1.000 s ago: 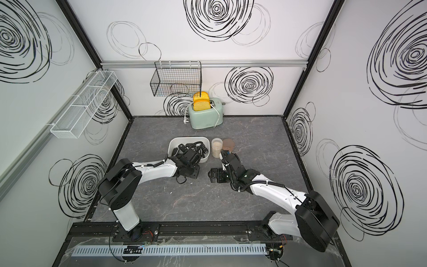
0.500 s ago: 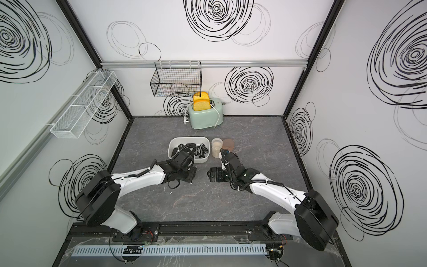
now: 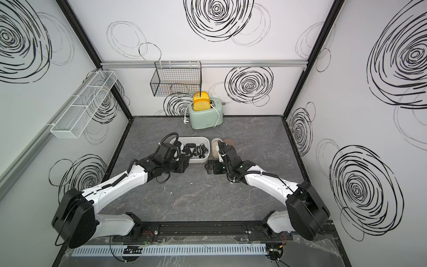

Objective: Place the car key into the storage box
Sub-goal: Place the car key in the storage box.

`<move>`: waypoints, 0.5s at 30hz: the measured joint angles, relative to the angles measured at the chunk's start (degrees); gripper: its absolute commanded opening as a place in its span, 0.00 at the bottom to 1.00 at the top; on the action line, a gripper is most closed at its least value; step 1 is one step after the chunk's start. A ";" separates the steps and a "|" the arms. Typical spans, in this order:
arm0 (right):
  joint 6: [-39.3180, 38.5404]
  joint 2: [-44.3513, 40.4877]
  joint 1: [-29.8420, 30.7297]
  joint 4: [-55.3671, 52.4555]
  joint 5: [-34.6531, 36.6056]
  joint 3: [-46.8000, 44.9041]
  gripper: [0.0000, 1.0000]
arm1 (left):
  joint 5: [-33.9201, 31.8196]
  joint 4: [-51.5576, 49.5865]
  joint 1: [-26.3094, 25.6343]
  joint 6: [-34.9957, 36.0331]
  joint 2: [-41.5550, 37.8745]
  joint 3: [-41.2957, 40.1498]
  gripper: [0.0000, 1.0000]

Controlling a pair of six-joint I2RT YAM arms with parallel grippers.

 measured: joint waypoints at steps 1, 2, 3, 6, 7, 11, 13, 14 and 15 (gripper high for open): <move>-0.33 0.52 -0.13 0.02 -0.11 0.52 0.99 | 0.48 -0.24 1.38 0.26 0.31 0.92 0.37; -0.61 1.05 -0.31 0.00 -0.26 1.05 0.99 | 0.98 -0.31 2.80 0.63 0.83 2.01 0.37; -0.94 1.57 -0.44 -0.07 -0.42 1.62 0.99 | 1.46 -0.35 4.11 0.96 1.55 3.19 0.37; -1.88 2.84 -0.96 -0.02 -0.63 2.99 0.99 | 2.69 -0.17 6.99 1.53 4.79 6.64 0.37; -2.21 3.06 -1.22 -0.07 -0.72 3.32 0.99 | 2.95 -0.04 7.52 1.53 5.92 7.43 0.38; -3.06 3.17 -2.86 0.00 -0.87 3.87 0.99 | 3.76 1.60 8.87 1.42 11.43 9.38 0.38; -3.30 3.17 -3.63 -0.04 -0.98 3.87 0.99 | 3.74 1.90 9.11 1.31 14.34 10.21 0.38; -3.45 3.17 -4.00 -0.04 -1.03 3.87 0.99 | 3.65 2.03 9.14 1.25 16.11 10.84 0.38; -3.61 3.17 -4.39 -0.07 -1.09 3.87 0.99 | 3.54 2.27 9.16 1.22 17.64 11.32 0.38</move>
